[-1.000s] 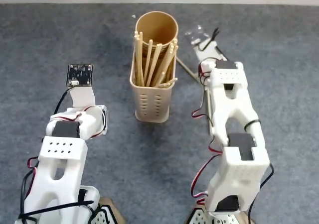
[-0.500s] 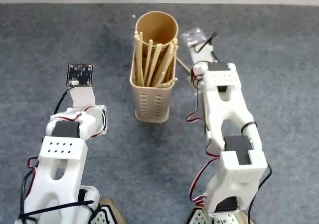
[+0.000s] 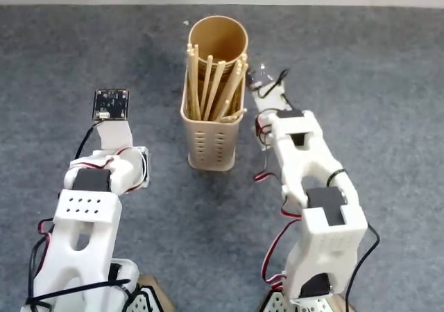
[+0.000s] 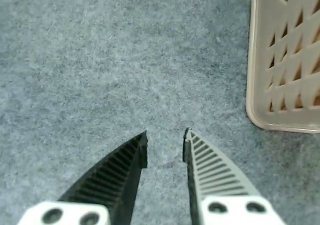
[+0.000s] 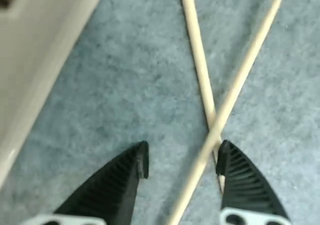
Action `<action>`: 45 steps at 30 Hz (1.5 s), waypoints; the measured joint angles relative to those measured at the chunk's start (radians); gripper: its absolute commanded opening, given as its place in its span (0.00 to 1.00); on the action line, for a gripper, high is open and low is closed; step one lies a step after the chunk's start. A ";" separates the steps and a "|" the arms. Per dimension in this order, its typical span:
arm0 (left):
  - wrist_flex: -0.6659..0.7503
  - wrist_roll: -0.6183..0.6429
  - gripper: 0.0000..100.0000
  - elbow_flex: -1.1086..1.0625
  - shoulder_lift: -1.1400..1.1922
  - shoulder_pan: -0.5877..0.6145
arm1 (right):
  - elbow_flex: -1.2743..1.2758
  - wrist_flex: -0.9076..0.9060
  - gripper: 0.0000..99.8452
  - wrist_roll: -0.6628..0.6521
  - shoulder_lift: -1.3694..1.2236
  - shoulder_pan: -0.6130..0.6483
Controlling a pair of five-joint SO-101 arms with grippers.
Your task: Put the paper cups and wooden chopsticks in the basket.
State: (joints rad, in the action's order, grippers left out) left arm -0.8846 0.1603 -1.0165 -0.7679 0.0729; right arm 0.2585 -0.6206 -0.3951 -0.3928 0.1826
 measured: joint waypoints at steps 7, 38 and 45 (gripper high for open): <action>0.000 0.000 0.13 0.000 0.000 0.000 | -0.173 -0.097 0.02 0.000 -0.109 -0.058; 0.000 0.000 0.13 0.000 0.000 0.000 | -0.394 -0.430 0.00 0.456 0.887 0.003; 0.000 0.000 0.13 0.000 0.000 0.000 | -0.275 -0.052 0.00 0.523 0.924 0.227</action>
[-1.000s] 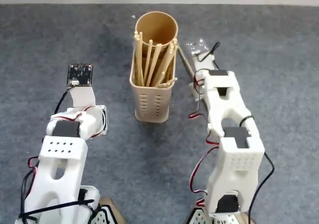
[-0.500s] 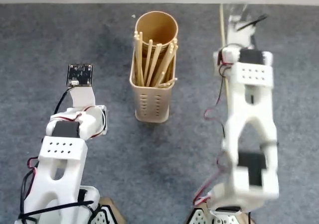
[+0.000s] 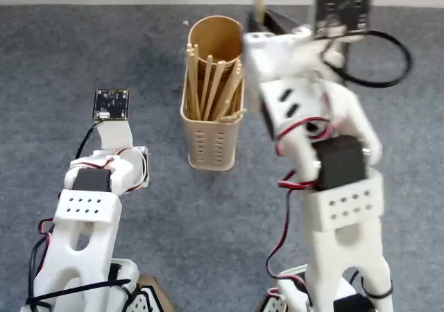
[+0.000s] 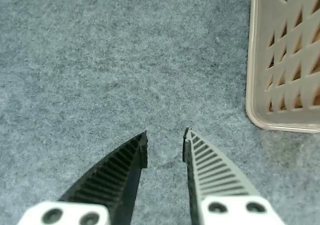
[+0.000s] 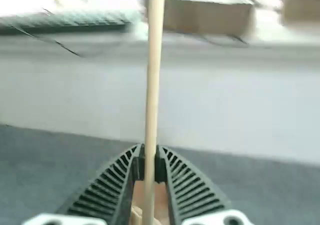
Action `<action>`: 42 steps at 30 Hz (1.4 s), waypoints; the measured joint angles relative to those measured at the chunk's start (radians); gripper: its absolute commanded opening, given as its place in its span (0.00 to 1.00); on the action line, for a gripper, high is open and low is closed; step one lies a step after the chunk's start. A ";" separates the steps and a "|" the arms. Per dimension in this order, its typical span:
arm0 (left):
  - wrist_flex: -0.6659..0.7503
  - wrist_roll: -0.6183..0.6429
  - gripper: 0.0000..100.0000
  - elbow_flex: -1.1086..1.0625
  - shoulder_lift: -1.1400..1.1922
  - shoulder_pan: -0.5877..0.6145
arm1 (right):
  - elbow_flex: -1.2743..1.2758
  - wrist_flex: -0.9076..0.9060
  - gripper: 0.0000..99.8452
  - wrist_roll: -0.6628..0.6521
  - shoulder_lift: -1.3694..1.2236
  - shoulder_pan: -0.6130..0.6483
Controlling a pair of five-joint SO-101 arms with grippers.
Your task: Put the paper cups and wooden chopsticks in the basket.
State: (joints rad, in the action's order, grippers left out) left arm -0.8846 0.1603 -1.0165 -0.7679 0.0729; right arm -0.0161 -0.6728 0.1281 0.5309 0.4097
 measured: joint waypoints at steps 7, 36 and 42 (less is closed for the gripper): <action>0.006 0.000 0.13 -0.002 0.000 0.000 | 0.330 0.408 0.00 0.000 0.000 0.061; 0.166 0.000 0.13 -0.092 0.000 0.000 | 1.002 0.431 0.13 -0.219 0.482 0.066; 0.166 0.000 0.13 -0.092 0.000 0.000 | 0.838 0.230 0.13 -0.221 0.500 0.066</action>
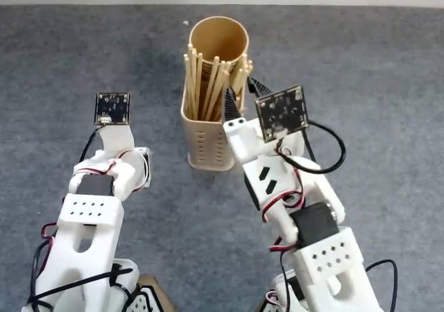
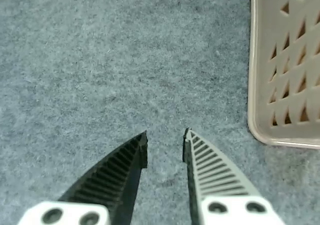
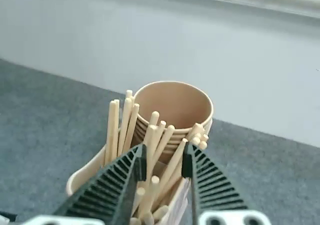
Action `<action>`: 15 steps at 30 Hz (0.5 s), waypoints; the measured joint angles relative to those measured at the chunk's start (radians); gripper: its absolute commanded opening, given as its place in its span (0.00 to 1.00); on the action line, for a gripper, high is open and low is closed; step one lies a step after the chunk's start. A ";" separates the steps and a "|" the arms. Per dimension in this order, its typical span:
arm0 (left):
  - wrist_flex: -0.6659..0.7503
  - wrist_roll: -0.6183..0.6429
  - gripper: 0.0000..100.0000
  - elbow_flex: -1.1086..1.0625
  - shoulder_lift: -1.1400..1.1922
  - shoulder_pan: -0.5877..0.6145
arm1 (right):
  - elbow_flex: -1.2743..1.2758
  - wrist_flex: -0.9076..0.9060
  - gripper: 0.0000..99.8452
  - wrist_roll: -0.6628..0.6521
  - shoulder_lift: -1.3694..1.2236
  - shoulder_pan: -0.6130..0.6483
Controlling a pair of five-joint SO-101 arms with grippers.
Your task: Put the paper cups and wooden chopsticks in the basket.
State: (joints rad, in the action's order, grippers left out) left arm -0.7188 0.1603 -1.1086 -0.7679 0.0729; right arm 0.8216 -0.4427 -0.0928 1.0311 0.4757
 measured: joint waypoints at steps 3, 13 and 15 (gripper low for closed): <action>-0.017 -0.008 0.13 0.018 0.000 0.000 | -0.138 -0.215 0.13 -0.002 0.002 0.000; -0.285 -0.080 0.13 0.167 -0.178 0.028 | -0.474 -0.956 0.01 -0.002 0.077 0.000; -0.275 -0.084 0.14 0.097 -0.264 0.026 | -0.416 -0.979 0.00 -0.002 0.130 0.000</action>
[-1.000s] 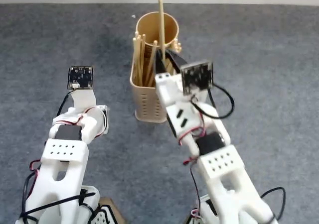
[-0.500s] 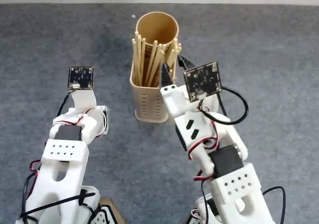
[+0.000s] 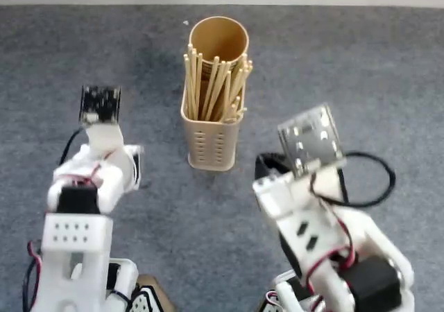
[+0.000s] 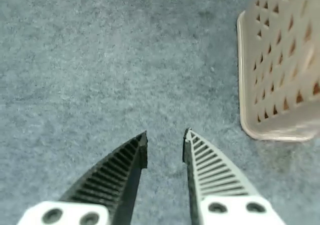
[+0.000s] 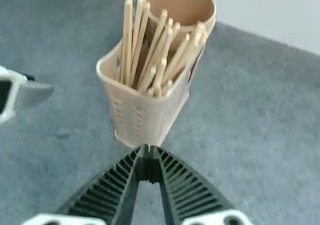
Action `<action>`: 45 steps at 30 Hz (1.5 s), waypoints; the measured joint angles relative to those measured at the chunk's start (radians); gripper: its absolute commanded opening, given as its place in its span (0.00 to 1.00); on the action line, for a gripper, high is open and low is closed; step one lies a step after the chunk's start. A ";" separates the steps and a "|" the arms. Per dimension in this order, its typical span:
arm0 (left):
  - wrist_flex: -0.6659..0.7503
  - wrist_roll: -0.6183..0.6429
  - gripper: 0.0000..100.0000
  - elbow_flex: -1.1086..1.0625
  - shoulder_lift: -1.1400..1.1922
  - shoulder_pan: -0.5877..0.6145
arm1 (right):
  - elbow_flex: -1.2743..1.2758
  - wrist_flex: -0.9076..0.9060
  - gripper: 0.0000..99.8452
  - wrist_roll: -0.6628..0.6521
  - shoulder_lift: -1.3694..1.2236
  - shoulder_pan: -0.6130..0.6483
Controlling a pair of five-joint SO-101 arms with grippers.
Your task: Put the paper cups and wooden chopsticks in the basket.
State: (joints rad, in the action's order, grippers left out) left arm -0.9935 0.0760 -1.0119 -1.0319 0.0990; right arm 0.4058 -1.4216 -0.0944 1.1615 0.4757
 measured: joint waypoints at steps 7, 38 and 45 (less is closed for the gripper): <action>0.213 -0.002 0.13 -0.390 -0.348 0.000 | 0.471 0.106 0.00 -0.006 0.287 0.000; -0.334 0.000 0.13 -0.666 -0.760 0.276 | 1.252 0.299 0.00 -0.006 0.664 -0.829; -0.334 0.000 0.13 -0.666 -0.760 0.276 | 1.254 0.187 0.00 -0.008 0.664 -0.896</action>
State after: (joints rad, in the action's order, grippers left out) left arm -1.3280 0.0760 -1.6778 -1.7914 0.3751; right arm 1.6594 -1.2344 -0.1020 1.8259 -0.4204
